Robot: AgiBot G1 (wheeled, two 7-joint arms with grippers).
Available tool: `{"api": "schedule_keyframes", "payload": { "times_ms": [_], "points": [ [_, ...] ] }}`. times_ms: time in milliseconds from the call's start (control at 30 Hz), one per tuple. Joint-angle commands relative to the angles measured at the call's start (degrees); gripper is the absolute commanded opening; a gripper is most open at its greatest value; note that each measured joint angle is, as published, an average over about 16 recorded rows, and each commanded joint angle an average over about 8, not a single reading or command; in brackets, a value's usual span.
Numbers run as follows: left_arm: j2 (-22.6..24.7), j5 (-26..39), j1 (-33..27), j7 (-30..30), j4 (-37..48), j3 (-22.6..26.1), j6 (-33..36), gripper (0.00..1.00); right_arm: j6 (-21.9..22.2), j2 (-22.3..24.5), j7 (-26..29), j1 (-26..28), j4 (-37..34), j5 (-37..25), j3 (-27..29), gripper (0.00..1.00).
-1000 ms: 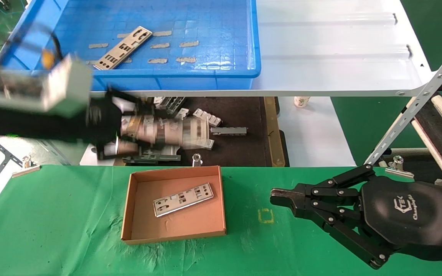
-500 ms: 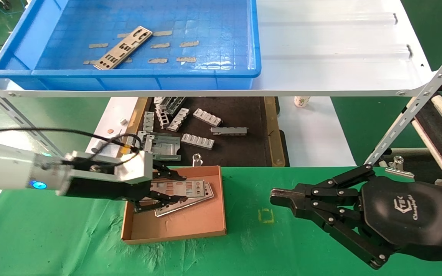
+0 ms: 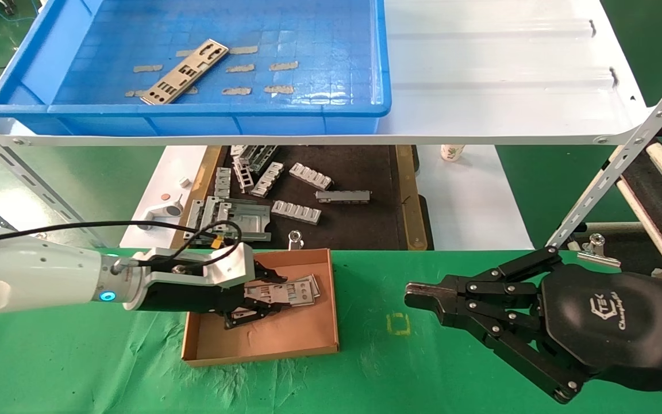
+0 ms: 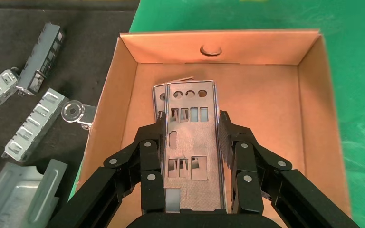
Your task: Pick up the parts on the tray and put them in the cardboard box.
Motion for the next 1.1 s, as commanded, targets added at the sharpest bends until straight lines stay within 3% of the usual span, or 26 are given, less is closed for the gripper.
{"api": "schedule_keyframes", "payload": {
  "times_ms": [33,267,867,1100],
  "points": [
    [0.72,0.14,0.34,-0.03,0.90,0.07,-0.89,0.00,0.00,0.00,0.00,0.00,0.00,0.00,0.00,0.00],
    [2.40,-0.03,0.47,0.40,4.13,-0.28,-3.27,0.00,0.00,0.00,0.00,0.00,0.00,0.00,0.00,0.00],
    [4.35,-1.11,-0.58,1.06,8.37,-0.82,-2.01,0.00,0.00,0.00,0.00,0.00,0.00,0.00,0.00,0.00],
    [4.85,-1.04,-0.68,0.00,9.33,-0.66,-1.75,0.13,0.00,0.00,0.00,0.00,0.00,0.00,0.00,0.00]
  ]
}}
